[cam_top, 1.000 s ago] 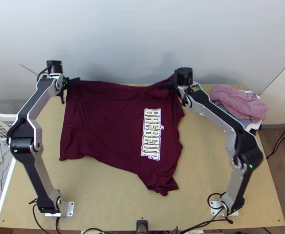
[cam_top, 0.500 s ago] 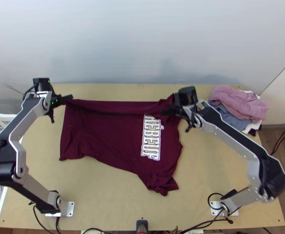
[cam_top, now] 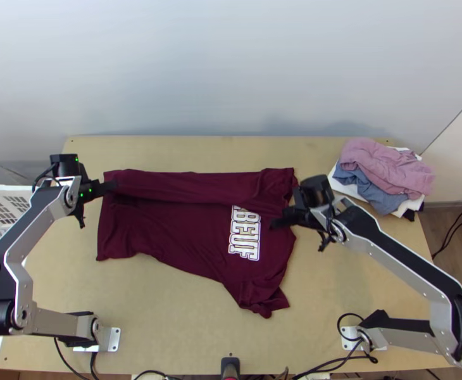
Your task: Fold the t-shirt
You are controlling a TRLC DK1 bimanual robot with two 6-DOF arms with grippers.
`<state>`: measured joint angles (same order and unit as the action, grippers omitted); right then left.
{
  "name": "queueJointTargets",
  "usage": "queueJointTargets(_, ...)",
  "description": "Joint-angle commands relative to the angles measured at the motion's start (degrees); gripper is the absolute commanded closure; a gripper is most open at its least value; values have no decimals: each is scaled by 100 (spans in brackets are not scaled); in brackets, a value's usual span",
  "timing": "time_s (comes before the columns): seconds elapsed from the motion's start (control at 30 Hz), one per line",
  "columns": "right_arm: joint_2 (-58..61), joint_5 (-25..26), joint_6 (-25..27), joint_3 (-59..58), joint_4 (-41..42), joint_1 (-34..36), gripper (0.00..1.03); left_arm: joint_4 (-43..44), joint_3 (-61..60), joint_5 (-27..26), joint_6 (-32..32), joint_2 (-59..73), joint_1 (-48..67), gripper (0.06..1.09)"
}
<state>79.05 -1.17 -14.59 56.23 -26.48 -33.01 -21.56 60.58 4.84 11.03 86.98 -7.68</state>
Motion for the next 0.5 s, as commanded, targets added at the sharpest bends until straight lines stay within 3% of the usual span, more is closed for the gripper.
queueJointTargets(0.0,-522,-94,0,-622,-147,-65,100,3,-503,-27,-39,-304,-58,104)
queueJointTargets(0.47,-944,-199,0,-1255,-244,-170,99,231,-934,-27,-145,-322,-128,104)
